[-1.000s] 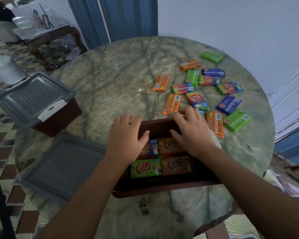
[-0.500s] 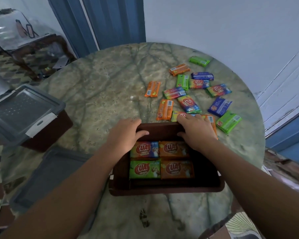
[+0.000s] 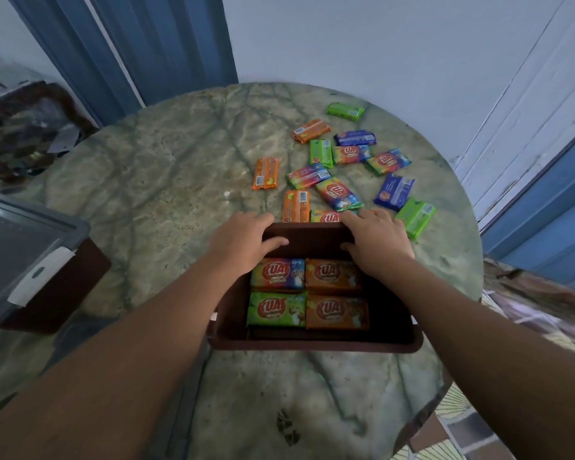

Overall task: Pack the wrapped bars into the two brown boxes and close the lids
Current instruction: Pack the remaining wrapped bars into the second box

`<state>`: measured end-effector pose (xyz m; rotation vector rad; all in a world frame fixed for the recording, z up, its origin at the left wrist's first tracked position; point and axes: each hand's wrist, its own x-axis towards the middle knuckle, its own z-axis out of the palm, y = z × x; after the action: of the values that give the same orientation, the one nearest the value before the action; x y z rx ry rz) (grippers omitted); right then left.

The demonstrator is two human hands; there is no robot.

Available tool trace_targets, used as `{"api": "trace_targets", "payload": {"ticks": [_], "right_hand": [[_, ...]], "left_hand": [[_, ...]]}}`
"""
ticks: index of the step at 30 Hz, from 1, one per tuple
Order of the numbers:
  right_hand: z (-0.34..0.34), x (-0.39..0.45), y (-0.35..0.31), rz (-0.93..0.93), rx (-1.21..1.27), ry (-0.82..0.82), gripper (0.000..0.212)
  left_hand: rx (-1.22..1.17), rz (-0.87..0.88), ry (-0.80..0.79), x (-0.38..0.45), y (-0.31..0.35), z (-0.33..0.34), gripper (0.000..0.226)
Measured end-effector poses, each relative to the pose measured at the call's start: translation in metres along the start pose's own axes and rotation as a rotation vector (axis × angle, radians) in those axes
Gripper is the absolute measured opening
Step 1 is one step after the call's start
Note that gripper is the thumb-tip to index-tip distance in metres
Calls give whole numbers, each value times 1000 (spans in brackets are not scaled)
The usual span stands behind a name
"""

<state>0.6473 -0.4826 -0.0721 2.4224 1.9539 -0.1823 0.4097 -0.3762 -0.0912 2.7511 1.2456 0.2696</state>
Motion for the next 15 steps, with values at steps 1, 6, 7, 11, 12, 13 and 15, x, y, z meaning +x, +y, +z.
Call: {"api": "trace_targets", "payload": {"ticks": [1,6,7,11,12,13,15], "right_hand": [[0,-1,0,2,-6,-3,52],[-4,-1,-5,65,55,-15,58],[-7,0,-7,87,129,-21,64],[-20,21,-3,160,368,-22,57],[-22,30,-1,162,364,-31,48],[-22,40,1,159,357,-49,42],[-20,61,4,143,356,-104,35]], "left_hand": [[6,-1,-6,0,1,-1,44],[-73,-131,-113,12,4,-8,70],[-97,-162,-168,16,6,-11,78],[-170,-186,-297,45,18,-24,80],[-171,-172,-292,54,21,-26,75],[-166,-161,-285,63,22,-27,66],[-120,-155,-289,81,24,-24,41]]}}
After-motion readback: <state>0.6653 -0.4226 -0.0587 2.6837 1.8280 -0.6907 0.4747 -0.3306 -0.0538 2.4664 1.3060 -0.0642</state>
